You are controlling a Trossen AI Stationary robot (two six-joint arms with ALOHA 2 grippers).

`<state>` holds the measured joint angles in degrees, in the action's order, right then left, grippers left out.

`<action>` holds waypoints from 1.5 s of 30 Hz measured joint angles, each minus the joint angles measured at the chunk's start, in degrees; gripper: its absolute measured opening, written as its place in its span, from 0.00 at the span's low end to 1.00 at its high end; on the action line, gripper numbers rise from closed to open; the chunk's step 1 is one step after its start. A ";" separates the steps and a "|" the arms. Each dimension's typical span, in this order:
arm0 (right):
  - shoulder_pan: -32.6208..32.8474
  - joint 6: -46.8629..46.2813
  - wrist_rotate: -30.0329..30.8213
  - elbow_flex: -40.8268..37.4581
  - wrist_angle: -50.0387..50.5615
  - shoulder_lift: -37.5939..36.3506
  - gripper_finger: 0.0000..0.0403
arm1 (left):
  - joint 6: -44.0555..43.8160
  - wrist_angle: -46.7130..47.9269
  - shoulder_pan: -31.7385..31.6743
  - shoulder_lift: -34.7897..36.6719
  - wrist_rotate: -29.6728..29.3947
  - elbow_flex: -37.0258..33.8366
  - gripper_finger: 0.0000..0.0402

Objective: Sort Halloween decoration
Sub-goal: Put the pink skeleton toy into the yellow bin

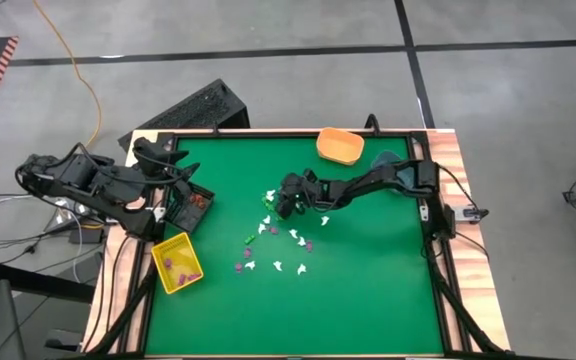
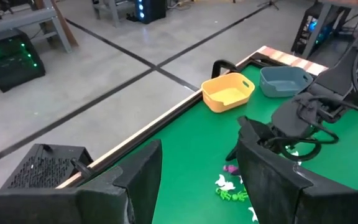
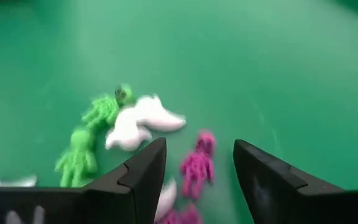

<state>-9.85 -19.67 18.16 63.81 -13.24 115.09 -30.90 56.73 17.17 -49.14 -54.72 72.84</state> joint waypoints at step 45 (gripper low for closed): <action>6.38 4.58 -8.28 4.65 -12.65 -3.97 0.02 | -1.24 -0.54 0.02 0.06 -1.03 0.02 0.50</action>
<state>-3.47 -15.09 9.87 68.46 -25.89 111.12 -32.14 56.18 17.19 -49.08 -55.75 72.86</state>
